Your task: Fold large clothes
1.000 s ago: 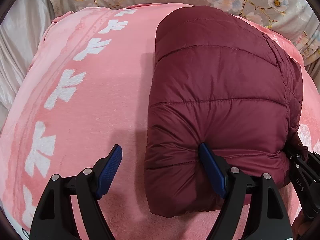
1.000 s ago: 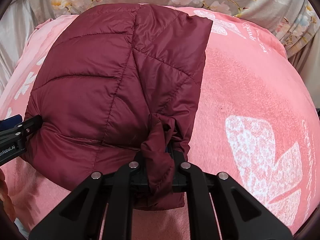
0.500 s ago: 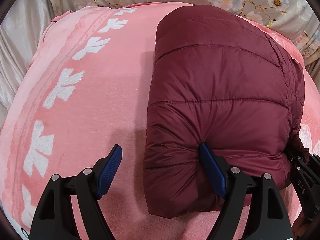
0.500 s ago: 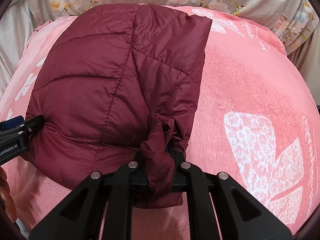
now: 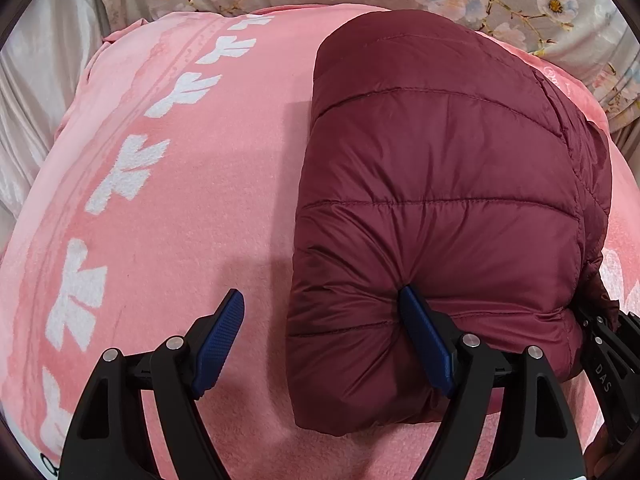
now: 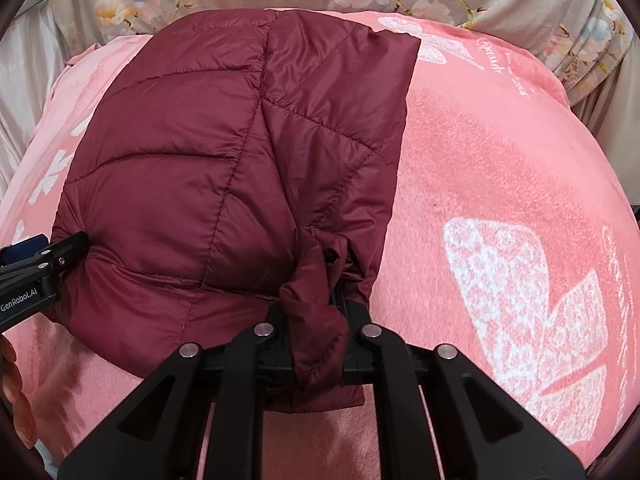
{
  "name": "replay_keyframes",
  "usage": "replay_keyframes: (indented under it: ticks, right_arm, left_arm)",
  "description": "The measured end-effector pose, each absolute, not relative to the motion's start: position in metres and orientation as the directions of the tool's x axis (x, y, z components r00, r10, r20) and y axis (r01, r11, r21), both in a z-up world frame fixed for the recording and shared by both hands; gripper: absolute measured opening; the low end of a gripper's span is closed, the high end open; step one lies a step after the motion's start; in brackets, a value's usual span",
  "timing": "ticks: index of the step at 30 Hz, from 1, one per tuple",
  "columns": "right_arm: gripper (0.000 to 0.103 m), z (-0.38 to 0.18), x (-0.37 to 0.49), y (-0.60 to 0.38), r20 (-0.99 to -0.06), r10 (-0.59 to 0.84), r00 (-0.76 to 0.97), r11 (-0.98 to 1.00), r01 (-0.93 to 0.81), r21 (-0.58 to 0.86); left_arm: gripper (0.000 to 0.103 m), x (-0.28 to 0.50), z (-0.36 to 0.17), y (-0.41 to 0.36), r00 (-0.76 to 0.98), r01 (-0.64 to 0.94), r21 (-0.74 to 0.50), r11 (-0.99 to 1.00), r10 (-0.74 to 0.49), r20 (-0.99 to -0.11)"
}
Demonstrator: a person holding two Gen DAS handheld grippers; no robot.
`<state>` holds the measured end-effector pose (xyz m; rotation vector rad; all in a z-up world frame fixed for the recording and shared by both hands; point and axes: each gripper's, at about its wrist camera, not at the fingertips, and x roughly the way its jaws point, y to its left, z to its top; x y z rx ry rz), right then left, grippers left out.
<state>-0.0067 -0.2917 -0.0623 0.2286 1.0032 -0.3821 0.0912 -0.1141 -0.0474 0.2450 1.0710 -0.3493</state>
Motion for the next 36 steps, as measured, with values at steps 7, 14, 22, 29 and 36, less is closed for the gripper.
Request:
replay_keyframes:
  ticks: [7,14,22,29,36]
  right_arm:
    - [0.027,-0.027,-0.021,-0.307,-0.831,-0.217,0.511,0.891,0.451,0.044]
    - [0.044,0.028,0.012,-0.351,-0.752,-0.244,0.613,0.861,0.494,0.123]
    - [0.047,0.014,0.081,-0.387,-0.782,-0.180,0.597,0.803,0.548,0.234]
    - [0.015,-0.029,0.102,-0.386,-0.830,-0.180,0.529,0.788,0.582,0.200]
    - [0.012,-0.056,0.102,-0.385,-0.840,-0.264,0.473,0.786,0.610,0.096]
  left_arm:
    - [0.069,0.114,-0.008,-0.088,0.395,0.368,-0.115,0.923,-0.267,-0.879]
    - [0.069,0.166,0.044,-0.101,0.529,0.323,-0.055,0.945,-0.228,-0.817]
    - [0.069,0.225,0.042,-0.157,0.546,0.313,0.022,0.949,-0.162,-0.822]
    - [0.069,0.237,0.009,-0.192,0.513,0.334,0.056,0.941,-0.132,-0.848]
    - [0.072,0.234,-0.024,-0.210,0.534,0.337,0.118,0.934,-0.087,-0.841]
